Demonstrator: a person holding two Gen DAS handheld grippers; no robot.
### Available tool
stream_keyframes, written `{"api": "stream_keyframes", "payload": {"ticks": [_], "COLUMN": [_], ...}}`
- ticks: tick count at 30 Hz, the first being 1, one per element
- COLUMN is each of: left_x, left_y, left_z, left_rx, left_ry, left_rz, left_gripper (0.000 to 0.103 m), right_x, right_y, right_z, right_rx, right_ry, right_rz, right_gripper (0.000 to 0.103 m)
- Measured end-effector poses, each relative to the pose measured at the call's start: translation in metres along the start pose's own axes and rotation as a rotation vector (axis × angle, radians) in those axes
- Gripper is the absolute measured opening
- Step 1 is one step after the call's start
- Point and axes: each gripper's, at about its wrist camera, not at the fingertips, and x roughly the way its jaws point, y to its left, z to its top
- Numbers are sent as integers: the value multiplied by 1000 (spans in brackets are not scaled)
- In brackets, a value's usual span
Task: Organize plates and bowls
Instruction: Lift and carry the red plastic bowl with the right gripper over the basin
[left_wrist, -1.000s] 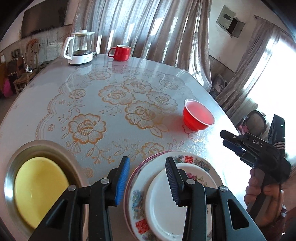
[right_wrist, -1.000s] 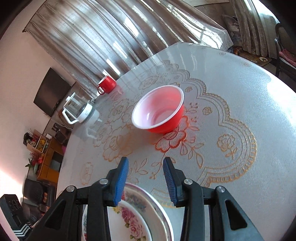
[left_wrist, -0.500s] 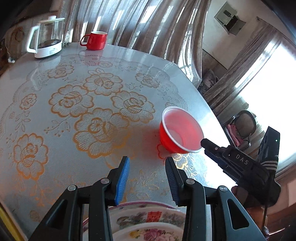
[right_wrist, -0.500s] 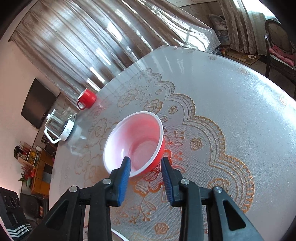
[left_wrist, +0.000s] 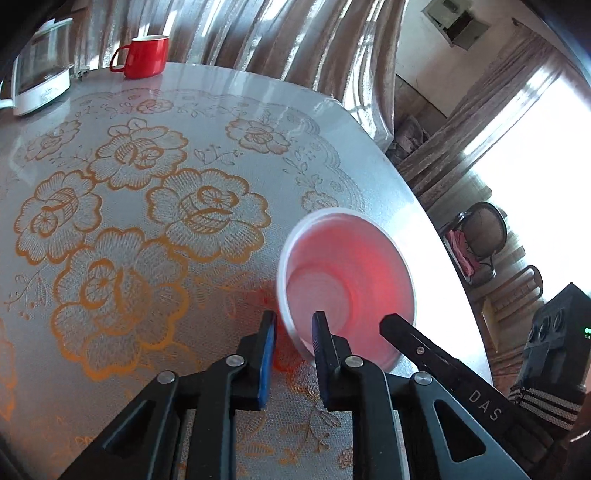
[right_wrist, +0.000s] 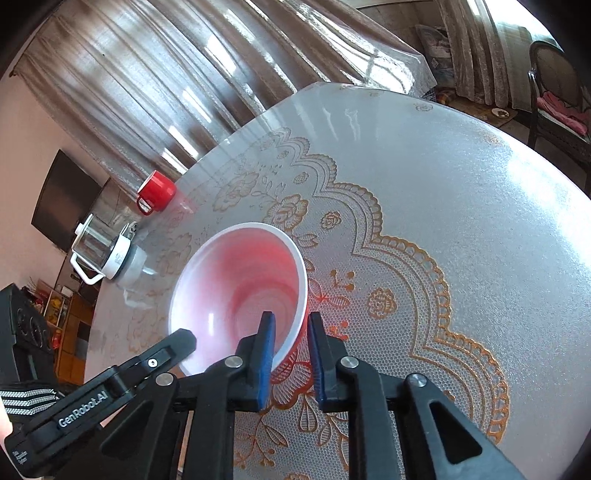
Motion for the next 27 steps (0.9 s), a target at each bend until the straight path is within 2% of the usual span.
{"api": "stream_keyframes", "payload": {"ticks": [2, 9, 27], "left_x": [-6, -31, -112], "left_y": [-4, 13, 94], "left_z": [-6, -23, -75], "left_rx": [37, 3, -161], "left_ry": [-13, -27, -86], "left_rz": [23, 26, 130], "left_gripper": [18, 18, 21], "right_x": [0, -3, 18], "right_y": [3, 14, 94], "right_z": [-2, -14, -73], "right_rx": [-15, -32, -170], "right_ry": [-1, 25, 199], "right_rz": [-7, 39, 172], "right_gripper": [15, 15, 15]}}
